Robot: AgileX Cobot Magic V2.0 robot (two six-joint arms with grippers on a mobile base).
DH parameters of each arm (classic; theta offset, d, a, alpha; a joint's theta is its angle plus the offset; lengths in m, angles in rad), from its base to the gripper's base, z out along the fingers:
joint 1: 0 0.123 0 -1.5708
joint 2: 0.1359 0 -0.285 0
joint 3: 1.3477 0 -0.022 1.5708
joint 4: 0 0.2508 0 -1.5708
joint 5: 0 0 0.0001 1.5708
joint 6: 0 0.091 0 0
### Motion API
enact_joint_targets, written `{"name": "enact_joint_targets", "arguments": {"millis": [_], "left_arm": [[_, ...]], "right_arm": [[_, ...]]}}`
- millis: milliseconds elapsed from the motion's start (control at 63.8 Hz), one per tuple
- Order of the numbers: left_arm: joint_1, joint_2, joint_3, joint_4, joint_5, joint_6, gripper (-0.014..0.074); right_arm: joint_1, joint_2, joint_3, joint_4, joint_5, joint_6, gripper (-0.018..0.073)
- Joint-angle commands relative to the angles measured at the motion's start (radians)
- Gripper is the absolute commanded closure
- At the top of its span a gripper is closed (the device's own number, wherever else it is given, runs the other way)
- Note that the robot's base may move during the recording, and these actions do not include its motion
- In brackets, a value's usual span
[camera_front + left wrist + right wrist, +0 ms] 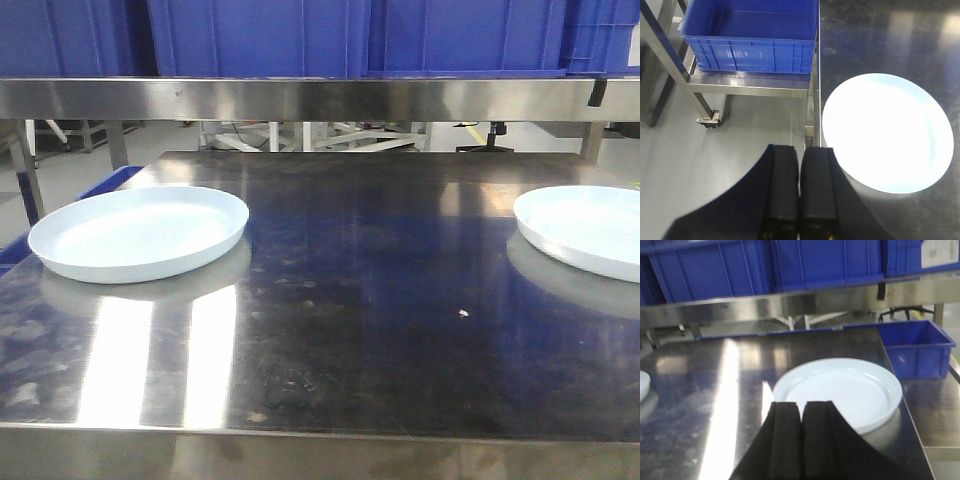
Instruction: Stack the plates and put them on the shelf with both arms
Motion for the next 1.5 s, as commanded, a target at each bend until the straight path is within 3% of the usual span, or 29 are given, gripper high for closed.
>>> {"name": "enact_joint_targets", "arguments": {"millis": [0,157,219,313,439,846,1018,1096,1190,1269,1331,1394,1488], "left_arm": [[-0.007,-0.013,-0.037,-0.01,-0.05,0.003,0.051],[-0.007,-0.013,-0.037,-0.01,-0.017,0.003,0.051],[-0.007,-0.013,-0.037,-0.01,-0.01,0.003,0.051],[-0.007,-0.013,-0.037,-0.01,-0.01,0.003,0.051],[-0.033,-0.013,-0.037,-0.008,-0.014,0.003,0.051],[-0.045,-0.013,-0.037,-0.008,-0.015,0.003,0.051],[-0.045,-0.013,-0.037,-0.01,-0.017,0.003,0.051],[-0.045,-0.013,-0.037,-0.012,-0.017,0.003,0.0494],[-0.045,-0.009,-0.037,-0.012,-0.017,0.003,0.0431],[-0.045,0.014,-0.037,-0.012,-0.017,0.003,0.0325],[-0.045,0.052,-0.037,-0.012,-0.015,0.003,0.0198],[-0.045,0.099,-0.037,-0.012,-0.019,0.003,0.0127],[-0.045,0.186,-0.037,-0.015,-0.058,0.003,0.0109]], "right_arm": [[-0.005,-0.006,-0.088,0.012,-0.027,0.029,0.0539],[-0.005,0.156,-0.304,0.08,0.283,0.094,0.0539],[-0.005,0.265,-0.398,0.036,0.41,0.087,0.0539],[-0.005,0.447,-0.499,-0.088,0.471,0.087,0.0539],[-0.005,0.653,-0.604,-0.207,0.466,0.087,0.0539],[-0.005,0.967,-0.685,-0.204,0.222,0.087,0.0539],[-0.005,1.008,-0.685,-0.202,0.205,0.087,0.0532],[-0.005,1.009,-0.685,-0.204,0.204,0.087,0.0454],[-0.005,1.009,-0.685,-0.214,0.205,0.087,0.0246],[-0.005,1.009,-0.685,-0.214,0.207,0.087,0.0096],[-0.005,1.009,-0.685,-0.214,0.21,0.087,0.0082],[-0.005,1.009,-0.685,-0.214,0.21,0.087,0.009],[-0.005,1.009,-0.685,-0.214,0.209,0.087,0.009]]}}
